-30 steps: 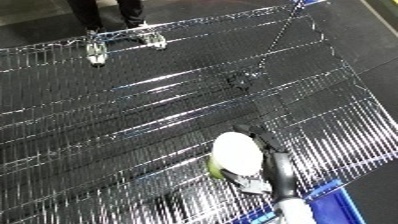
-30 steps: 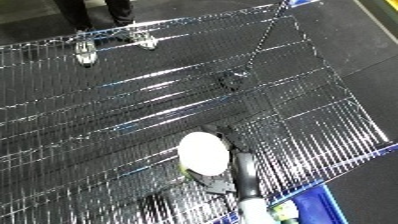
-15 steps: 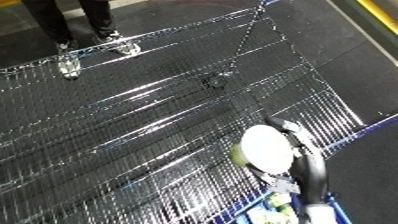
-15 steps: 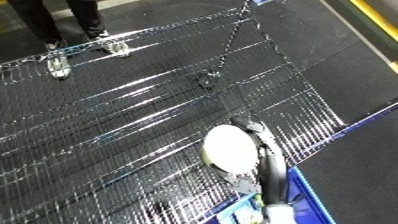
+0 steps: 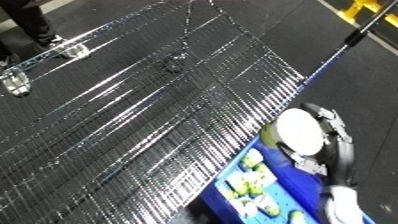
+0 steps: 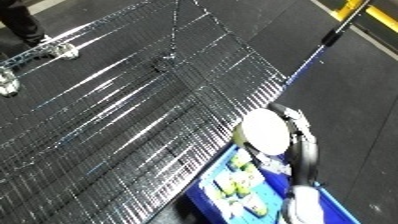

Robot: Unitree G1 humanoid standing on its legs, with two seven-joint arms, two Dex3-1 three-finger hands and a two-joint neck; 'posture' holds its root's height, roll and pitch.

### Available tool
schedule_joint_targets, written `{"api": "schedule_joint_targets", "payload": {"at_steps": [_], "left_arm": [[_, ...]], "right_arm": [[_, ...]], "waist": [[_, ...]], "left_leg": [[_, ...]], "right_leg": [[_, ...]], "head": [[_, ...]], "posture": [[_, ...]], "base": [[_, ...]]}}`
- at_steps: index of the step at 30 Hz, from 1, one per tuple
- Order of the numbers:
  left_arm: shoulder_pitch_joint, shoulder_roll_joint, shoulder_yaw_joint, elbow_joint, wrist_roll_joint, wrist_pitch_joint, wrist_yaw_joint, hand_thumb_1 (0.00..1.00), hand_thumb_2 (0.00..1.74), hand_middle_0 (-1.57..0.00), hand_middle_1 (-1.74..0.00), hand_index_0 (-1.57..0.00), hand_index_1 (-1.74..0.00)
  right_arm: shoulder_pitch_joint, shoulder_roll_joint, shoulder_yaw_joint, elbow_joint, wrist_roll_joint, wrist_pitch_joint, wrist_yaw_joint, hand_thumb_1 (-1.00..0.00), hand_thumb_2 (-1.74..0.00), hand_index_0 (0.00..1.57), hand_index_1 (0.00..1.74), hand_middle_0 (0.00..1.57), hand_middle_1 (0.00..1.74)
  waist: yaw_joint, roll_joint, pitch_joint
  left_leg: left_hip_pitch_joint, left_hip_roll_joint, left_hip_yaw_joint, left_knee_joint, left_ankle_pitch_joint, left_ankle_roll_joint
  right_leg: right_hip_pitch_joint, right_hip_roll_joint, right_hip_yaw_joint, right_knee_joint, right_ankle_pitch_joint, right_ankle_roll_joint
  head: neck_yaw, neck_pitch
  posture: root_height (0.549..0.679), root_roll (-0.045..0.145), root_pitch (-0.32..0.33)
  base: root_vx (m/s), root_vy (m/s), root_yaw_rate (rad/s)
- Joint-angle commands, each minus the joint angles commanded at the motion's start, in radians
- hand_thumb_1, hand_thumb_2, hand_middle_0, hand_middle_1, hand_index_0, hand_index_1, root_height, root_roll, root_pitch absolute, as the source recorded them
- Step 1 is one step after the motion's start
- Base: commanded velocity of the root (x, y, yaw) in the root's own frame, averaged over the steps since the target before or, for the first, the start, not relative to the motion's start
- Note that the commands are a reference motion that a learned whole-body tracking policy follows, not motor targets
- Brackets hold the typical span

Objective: Pick up the object and place it into the box

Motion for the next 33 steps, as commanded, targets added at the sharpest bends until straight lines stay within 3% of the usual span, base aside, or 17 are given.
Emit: {"api": "schedule_joint_targets", "payload": {"at_steps": [4, 9, 15, 22, 33], "left_arm": [[0.002, -0.008, 0.001, 0.012, -0.006, -0.008, 0.000, 1.00, 1.74, -1.57, -1.74, -1.57, -1.74], [-0.013, -0.020, -0.009, 0.040, -0.011, -0.018, 0.007, 1.00, 1.74, -1.57, -1.74, -1.57, -1.74], [-0.034, -0.026, -0.032, 0.065, -0.006, -0.014, 0.003, 1.00, 1.74, -1.57, -1.74, -1.57, -1.74], [-0.054, -0.032, -0.057, 0.076, -0.014, -0.013, 0.014, 1.00, 1.74, -1.57, -1.74, -1.57, -1.74], [-0.050, -0.038, -0.075, 0.076, -0.022, -0.003, 0.014, 1.00, 1.74, -1.57, -1.74, -1.57, -1.74]], "right_arm": [[0.037, 0.003, -0.049, 0.034, 0.034, -0.031, -0.021, -0.65, -1.13, 1.02, 1.13, 1.02, 1.13], [0.068, 0.010, -0.089, 0.096, 0.076, -0.067, -0.061, -0.65, -1.13, 1.02, 1.13, 1.02, 1.13], [0.073, 0.011, -0.116, 0.196, 0.147, -0.098, -0.106, -0.35, -0.61, 0.55, 0.61, 0.55, 0.61], [0.063, -0.001, -0.139, 0.258, 0.211, -0.110, -0.086, 0.00, 0.00, 0.00, 0.00, 0.00, 0.00], [0.057, 0.003, -0.125, 0.253, 0.214, -0.125, -0.079, 0.00, 0.00, 0.00, 0.00, 0.00, 0.00]], "waist": [[-0.030, 0.016, -0.008], [-0.062, 0.034, -0.021], [-0.078, 0.048, -0.036], [-0.084, 0.071, -0.042], [-0.075, 0.081, -0.050]], "left_leg": [[0.020, -0.003, 0.023, -0.017, -0.002, -0.0003], [0.037, -0.009, 0.045, -0.020, -0.011, 0.0010], [0.053, -0.010, 0.056, -0.018, -0.021, 0.0000], [0.061, -0.016, 0.060, -0.023, -0.019, -0.0039], [0.058, -0.022, 0.052, -0.029, -0.014, -0.0042]], "right_leg": [[0.002, -0.0008, 0.013, -0.018, 0.006, 0.0074], [0.006, 0.0016, 0.028, -0.029, 0.011, 0.0112], [0.013, 0.0032, 0.037, -0.041, 0.017, 0.0143], [0.015, -0.0007, 0.040, -0.049, 0.022, 0.0158], [0.010, -0.0058, 0.037, -0.046, 0.022, 0.0141]], "head": [[0.029, 0.008], [0.077, 0.000], [0.120, 0.015], [0.135, 0.018], [0.080, -0.003]], "posture": [[0.675, 0.062, -0.038], [0.675, 0.064, -0.038], [0.675, 0.064, -0.043], [0.676, 0.067, -0.044], [0.676, 0.070, -0.040]], "base": [[-0.009, 0.079, -0.162], [0.001, 0.058, -0.110], [0.012, 0.009, -0.046], [0.001, 0.023, -0.005], [0.002, 0.007, 0.027]]}}
